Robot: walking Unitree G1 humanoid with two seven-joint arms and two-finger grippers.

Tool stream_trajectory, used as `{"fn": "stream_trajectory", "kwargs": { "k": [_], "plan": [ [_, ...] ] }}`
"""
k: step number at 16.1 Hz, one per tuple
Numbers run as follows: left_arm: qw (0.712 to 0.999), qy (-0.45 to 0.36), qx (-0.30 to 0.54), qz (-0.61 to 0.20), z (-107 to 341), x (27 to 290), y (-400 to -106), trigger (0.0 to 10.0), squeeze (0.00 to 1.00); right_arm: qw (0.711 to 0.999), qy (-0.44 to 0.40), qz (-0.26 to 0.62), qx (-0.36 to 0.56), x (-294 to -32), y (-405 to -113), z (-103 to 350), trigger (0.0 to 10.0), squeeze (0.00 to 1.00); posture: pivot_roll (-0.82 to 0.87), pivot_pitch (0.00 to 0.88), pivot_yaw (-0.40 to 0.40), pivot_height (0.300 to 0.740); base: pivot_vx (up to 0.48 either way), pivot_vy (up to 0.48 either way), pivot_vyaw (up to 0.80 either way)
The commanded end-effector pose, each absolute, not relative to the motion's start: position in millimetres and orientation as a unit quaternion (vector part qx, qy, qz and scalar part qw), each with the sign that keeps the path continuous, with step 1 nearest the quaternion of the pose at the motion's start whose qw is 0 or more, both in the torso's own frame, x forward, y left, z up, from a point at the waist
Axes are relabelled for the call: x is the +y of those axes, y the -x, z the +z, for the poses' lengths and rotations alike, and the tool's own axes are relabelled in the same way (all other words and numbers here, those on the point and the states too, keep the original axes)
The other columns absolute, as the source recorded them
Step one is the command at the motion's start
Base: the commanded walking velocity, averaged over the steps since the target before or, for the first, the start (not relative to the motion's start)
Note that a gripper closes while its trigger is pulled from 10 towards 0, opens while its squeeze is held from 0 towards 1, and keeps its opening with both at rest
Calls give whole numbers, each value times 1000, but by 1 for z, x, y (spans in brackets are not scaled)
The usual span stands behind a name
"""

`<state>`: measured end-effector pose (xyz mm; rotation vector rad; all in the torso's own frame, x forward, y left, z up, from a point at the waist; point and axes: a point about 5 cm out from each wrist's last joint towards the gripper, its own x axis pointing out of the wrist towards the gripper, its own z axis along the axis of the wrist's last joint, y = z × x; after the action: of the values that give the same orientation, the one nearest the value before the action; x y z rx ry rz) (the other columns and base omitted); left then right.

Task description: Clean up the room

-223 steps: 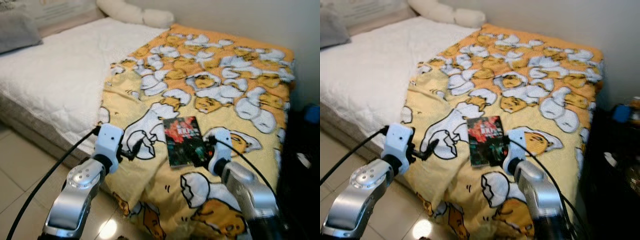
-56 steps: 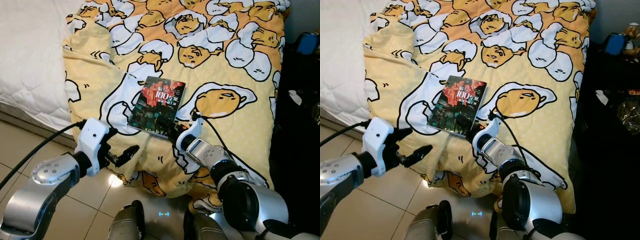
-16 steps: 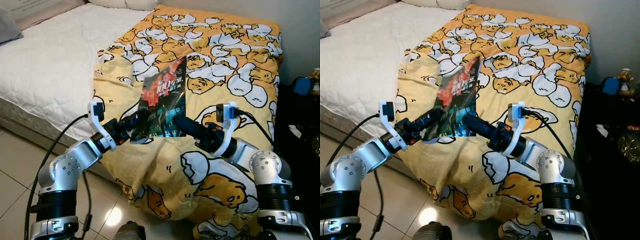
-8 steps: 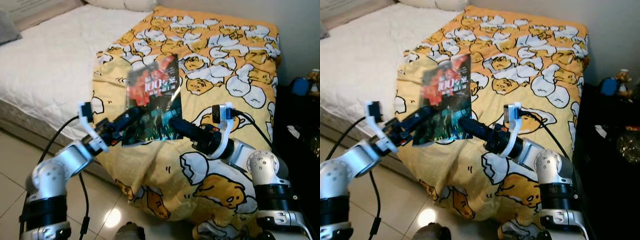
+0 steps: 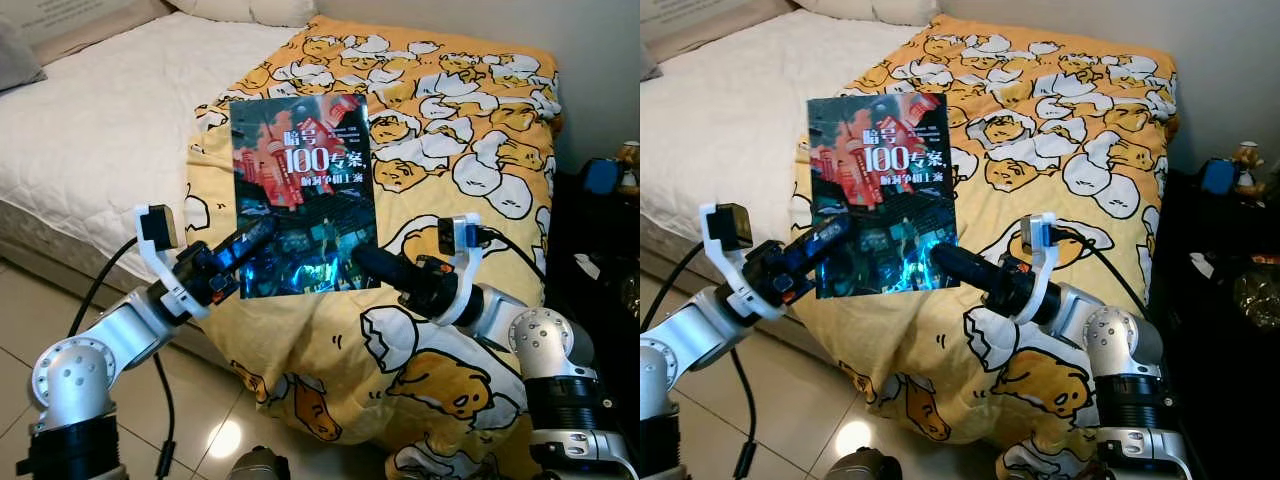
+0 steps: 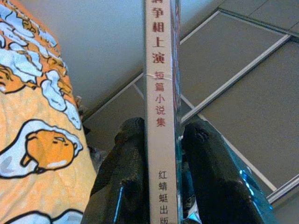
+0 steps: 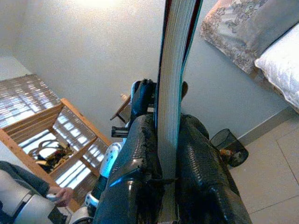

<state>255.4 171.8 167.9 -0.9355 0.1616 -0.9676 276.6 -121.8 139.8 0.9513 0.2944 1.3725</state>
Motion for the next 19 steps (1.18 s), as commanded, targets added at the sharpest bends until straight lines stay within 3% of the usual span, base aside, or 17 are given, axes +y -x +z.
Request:
{"fn": "stream_trajectory", "kwargs": {
  "k": [1,4,5,6,7,8,10,12,14,16,17,19],
  "plan": [
    [759,423,82,-488,173,158,-251,0,0,647,-407,632,128,-111,-273,145,0,0,-47,0,47,740,0,0,0],
    [770,399,105,-487,170,157,-250,0,0,657,-389,633,131,-108,-275,144,0,0,-44,0,48,740,0,0,0],
    [780,384,109,-482,169,158,-251,0,0,673,-373,625,133,-107,-277,142,10000,0,-47,0,53,740,0,0,0],
    [788,376,106,-475,169,159,-253,0,0,678,-371,619,138,-108,-279,141,10000,0,-48,0,54,740,0,0,0],
    [792,373,103,-471,170,160,-254,0,0,686,-367,612,140,-108,-280,140,10000,1000,-49,0,53,740,0,0,0],
    [800,369,94,-464,173,161,-256,0,0,699,-362,601,140,-109,-282,138,10000,1000,-52,0,56,740,0,0,0],
    [835,336,58,-432,185,165,-265,0,0,755,-348,540,134,-122,-287,128,10000,1000,-60,0,61,740,0,0,0],
    [859,315,50,-401,189,169,-271,0,0,779,-352,504,122,-132,-288,124,10000,1000,-69,0,65,740,0,0,0],
    [911,214,60,-346,189,173,-277,0,0,844,-333,406,112,-157,-290,114,10000,1000,-71,0,50,740,0,0,0],
    [942,134,74,-298,181,176,-282,0,0,876,-324,346,91,-171,-291,113,10000,1000,-70,0,39,740,0,0,0],
    [967,41,74,-242,174,178,-287,0,0,900,-325,284,58,-180,-289,117,10000,1000,-89,0,45,740,0,0,0],
    [982,-29,50,-178,172,172,-291,0,0,939,-257,226,37,-176,-287,120,10000,1000,-96,0,39,740,0,0,0]
  ]
}}
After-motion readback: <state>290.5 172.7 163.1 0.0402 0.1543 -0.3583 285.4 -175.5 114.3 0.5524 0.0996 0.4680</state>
